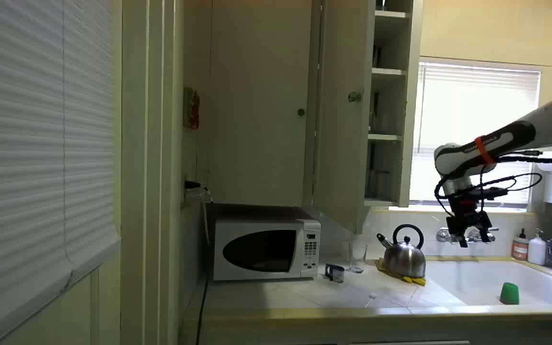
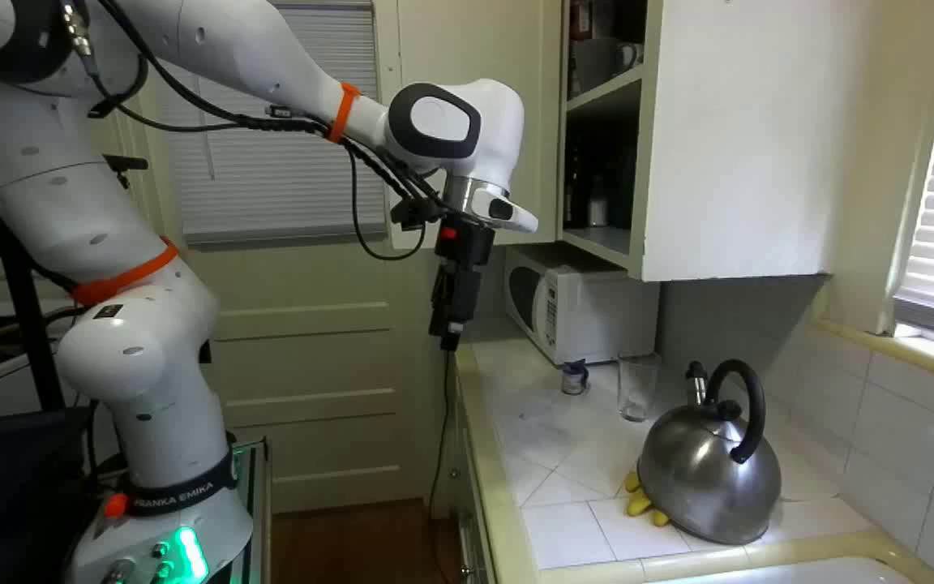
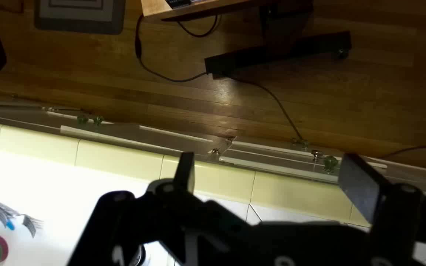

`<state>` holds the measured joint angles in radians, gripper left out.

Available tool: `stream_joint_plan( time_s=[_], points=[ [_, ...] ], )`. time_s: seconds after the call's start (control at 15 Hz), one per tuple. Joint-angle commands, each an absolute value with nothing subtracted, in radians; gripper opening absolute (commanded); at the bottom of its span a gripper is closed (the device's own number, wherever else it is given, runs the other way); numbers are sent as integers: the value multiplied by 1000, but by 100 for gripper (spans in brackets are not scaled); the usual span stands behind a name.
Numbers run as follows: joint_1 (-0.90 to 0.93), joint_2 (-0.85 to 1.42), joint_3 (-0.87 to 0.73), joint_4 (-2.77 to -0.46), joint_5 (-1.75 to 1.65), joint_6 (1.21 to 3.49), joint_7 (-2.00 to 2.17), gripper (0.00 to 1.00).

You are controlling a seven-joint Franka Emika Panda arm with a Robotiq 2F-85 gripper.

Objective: Remove the grey mug from the middle shelf of the cabinet and put it on the counter

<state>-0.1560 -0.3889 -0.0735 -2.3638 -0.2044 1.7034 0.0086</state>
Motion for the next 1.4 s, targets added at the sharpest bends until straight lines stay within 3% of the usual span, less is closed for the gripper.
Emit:
stream_joint_plan(
  time_s=[0.0,0.53,1.33],
  points=[
    [-143,-389,-85,-2363,-208,1701,12,100],
    [-141,-381,-85,-2352,-203,1726,15,100],
    [21,-408,-71,-1969,-100,1779,-303,100]
  ],
)
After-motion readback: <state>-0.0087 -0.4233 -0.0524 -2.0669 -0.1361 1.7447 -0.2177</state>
